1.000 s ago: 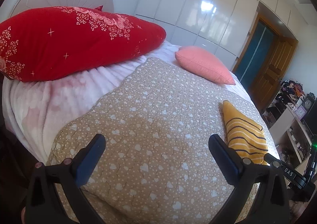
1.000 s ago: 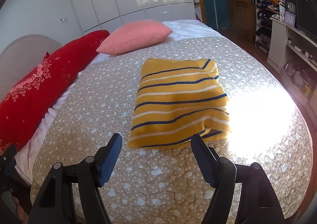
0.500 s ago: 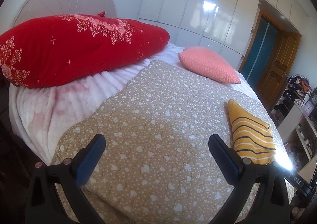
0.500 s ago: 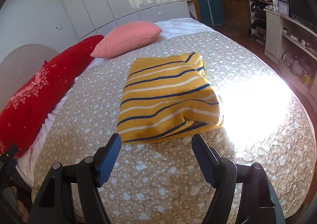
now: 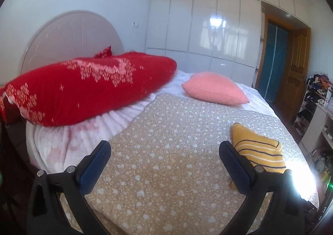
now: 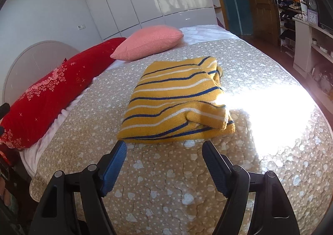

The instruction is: Fold small clothes

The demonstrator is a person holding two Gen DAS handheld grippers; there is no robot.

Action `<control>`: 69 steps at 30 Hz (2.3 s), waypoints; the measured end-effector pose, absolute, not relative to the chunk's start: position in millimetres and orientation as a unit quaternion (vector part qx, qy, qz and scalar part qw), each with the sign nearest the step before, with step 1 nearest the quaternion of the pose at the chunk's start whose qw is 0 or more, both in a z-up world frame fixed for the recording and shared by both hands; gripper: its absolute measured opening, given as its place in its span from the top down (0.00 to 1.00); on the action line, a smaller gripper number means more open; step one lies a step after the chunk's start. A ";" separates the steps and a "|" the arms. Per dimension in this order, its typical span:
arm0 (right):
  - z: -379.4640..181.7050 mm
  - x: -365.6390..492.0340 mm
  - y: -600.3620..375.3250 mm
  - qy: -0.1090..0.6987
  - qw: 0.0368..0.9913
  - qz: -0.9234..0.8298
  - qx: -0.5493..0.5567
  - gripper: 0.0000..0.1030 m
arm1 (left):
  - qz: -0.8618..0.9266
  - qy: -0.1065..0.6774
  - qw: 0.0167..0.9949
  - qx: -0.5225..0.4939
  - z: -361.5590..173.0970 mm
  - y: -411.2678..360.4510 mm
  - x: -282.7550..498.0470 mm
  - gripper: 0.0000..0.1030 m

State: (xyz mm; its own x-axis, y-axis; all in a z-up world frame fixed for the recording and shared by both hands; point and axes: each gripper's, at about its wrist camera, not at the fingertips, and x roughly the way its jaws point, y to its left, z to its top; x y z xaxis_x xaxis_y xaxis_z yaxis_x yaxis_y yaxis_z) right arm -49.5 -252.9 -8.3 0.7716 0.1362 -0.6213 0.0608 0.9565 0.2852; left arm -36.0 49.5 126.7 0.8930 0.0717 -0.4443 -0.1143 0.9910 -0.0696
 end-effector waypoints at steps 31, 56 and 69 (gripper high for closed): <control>-28.5 -71.7 -257.7 0.358 0.924 0.023 0.131 0.20 | -0.071 0.327 0.940 0.063 82.6 -49.8 -41.5 0.00; -40.8 -70.6 -257.4 0.371 0.919 0.016 0.136 0.20 | -0.093 0.374 0.920 0.069 54.8 -62.9 -34.4 0.00; -43.6 -68.7 -256.2 0.376 0.917 0.015 0.135 0.20 | -0.098 0.394 0.912 0.064 43.3 -62.9 -29.0 0.00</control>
State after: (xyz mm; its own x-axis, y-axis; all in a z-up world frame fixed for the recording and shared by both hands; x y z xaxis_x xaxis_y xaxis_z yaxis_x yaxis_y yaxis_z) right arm -68.7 -256.2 -43.6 0.7168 0.1290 -0.6853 0.0738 0.9632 0.2585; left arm -29.0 -62.9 43.3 0.6700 -0.1289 -0.7311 0.2290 0.9727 0.0385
